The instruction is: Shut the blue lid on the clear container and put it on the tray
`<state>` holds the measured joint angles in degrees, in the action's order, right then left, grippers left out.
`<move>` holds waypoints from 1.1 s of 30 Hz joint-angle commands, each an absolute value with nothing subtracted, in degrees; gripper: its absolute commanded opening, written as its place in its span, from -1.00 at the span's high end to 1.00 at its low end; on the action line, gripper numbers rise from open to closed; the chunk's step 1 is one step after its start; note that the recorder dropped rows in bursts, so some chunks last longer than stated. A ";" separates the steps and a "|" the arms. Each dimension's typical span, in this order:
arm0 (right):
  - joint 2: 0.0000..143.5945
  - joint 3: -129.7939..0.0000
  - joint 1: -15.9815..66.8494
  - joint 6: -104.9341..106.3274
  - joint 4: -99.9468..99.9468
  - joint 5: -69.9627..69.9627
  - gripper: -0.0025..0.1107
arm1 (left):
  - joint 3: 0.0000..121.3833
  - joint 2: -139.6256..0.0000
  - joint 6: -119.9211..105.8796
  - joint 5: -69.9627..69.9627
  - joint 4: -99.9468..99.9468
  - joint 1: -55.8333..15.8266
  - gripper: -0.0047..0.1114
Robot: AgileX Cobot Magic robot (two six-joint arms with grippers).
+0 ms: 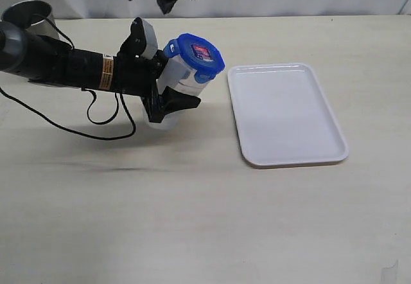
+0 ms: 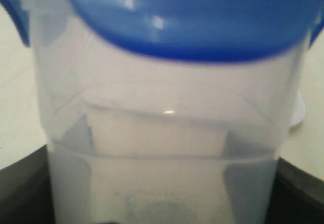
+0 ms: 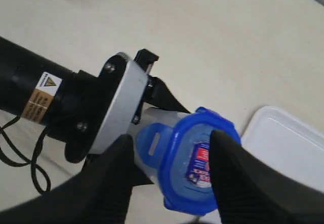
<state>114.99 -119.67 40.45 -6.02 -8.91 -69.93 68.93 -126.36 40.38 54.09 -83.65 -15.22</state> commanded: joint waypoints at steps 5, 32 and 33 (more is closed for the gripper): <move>121.19 -119.84 40.80 -9.89 -12.91 -69.96 0.16 | 69.47 -126.22 40.39 55.59 -81.98 -15.40 0.92; 125.20 -110.89 42.82 -5.23 -11.86 -69.96 0.41 | 69.47 -126.22 39.96 53.91 -79.24 -15.40 0.92; 125.10 -111.11 43.29 -4.96 -13.11 -69.96 0.40 | 69.47 -126.22 39.96 54.08 -79.24 -15.40 0.92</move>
